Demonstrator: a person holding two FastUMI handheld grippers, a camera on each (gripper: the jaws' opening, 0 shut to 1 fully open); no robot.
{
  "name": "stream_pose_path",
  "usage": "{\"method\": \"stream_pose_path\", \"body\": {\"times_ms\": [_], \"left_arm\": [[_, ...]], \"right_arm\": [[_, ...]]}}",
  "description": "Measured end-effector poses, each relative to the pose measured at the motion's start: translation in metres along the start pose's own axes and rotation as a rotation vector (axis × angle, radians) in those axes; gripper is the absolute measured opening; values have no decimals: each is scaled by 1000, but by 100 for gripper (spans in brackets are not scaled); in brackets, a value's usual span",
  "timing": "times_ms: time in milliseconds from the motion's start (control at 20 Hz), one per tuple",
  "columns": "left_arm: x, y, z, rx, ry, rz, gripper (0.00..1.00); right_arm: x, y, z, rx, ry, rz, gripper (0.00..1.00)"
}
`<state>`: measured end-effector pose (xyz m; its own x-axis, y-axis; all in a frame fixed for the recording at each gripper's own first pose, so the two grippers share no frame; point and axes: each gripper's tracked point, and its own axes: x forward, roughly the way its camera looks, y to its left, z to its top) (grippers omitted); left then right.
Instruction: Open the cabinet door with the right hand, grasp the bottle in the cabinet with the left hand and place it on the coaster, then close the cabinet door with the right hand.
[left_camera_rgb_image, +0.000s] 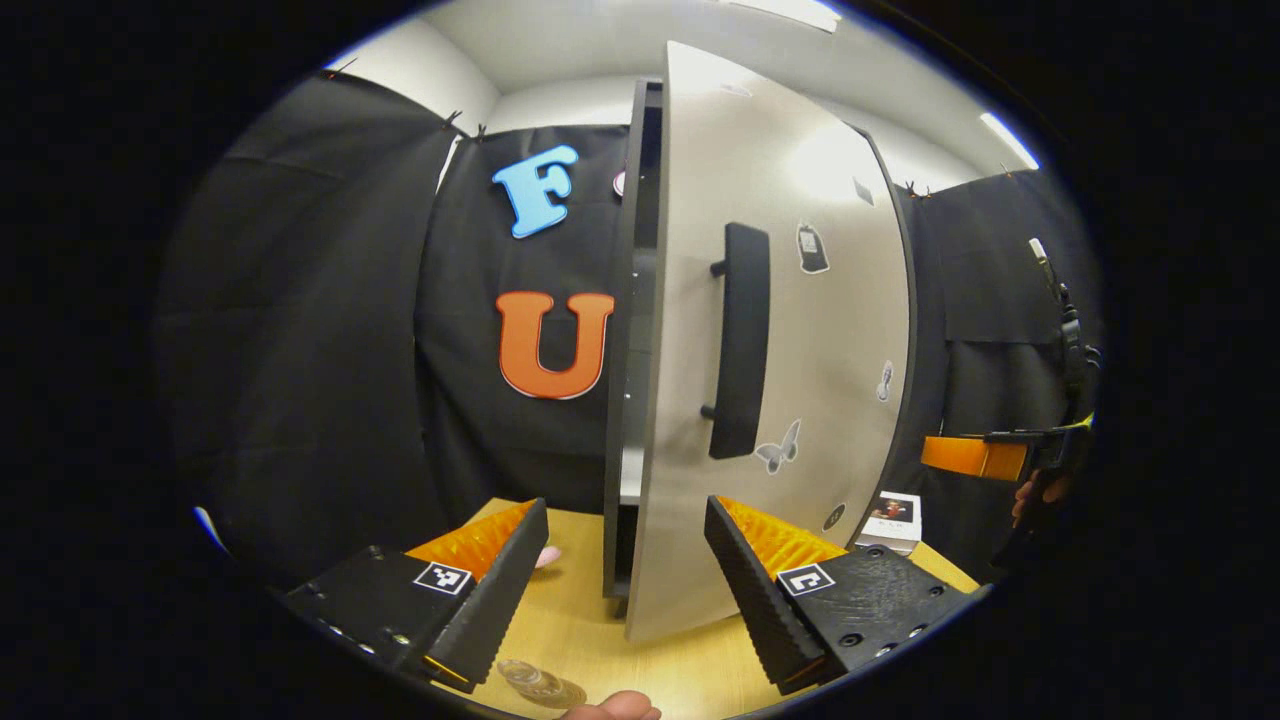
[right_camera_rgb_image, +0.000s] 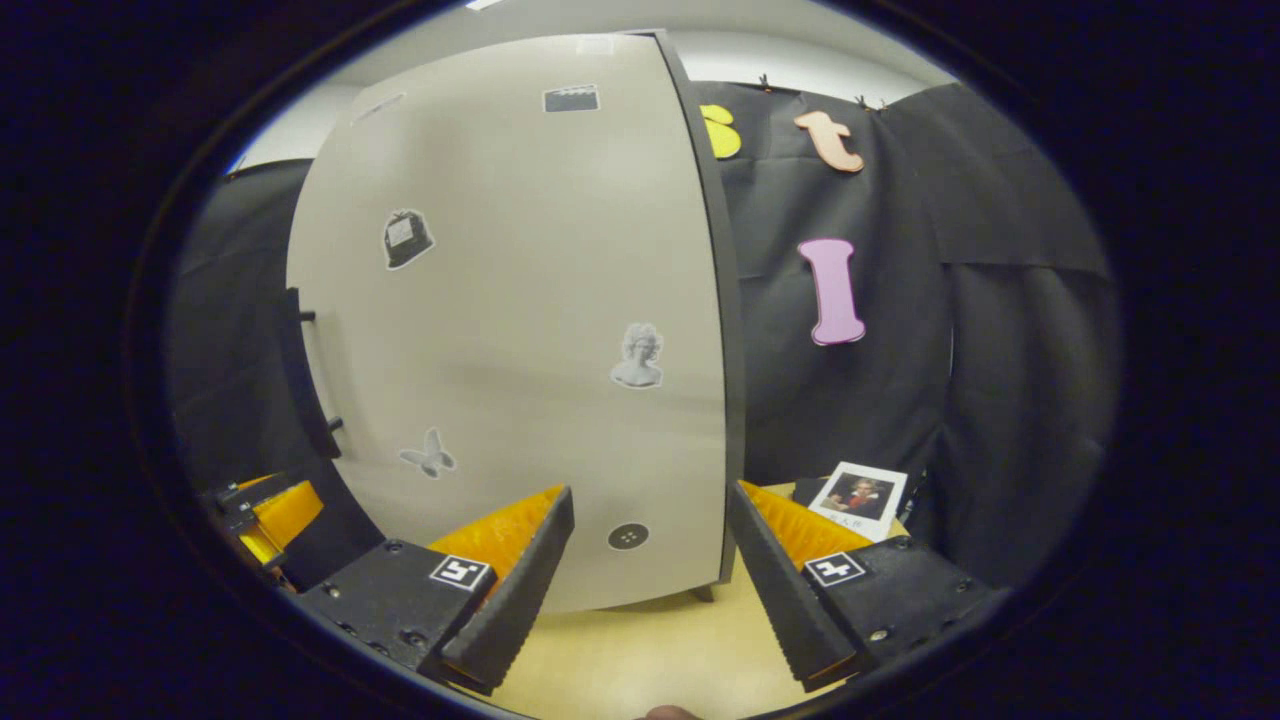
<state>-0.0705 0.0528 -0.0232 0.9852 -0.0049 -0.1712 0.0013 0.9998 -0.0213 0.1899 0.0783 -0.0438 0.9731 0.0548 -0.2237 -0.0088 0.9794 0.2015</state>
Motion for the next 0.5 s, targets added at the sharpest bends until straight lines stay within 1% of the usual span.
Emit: {"method": "stream_pose_path", "body": {"times_ms": [50, 100, 150, 200, 250, 400, 450, 500], "left_arm": [[3, -10, 6, 6, -26, -14, 95], [6, -19, 12, 23, -40, -16, 95], [9, -26, 15, 36, -52, -14, 95], [11, -34, 17, 43, -63, -19, 95], [13, -44, 18, 51, -69, -36, 95], [14, -68, 20, 88, -79, -92, 95], [15, -71, 18, 92, -77, -104, 95], [15, -74, 18, 88, -73, -116, 96]], "right_arm": [[-4, 1, 8, 19, -29, -1, 99], [-9, 1, 13, 28, -54, -5, 95], [-13, 1, 17, 22, -70, 5, 94], [-14, 2, 19, 6, -82, 17, 99], [-10, 3, 17, -12, -73, 28, 95], [-6, 9, 6, 3, -42, 64, 95], [-8, 10, 5, -1, -39, 69, 99], [-9, 10, 5, -10, -41, 71, 95]]}}
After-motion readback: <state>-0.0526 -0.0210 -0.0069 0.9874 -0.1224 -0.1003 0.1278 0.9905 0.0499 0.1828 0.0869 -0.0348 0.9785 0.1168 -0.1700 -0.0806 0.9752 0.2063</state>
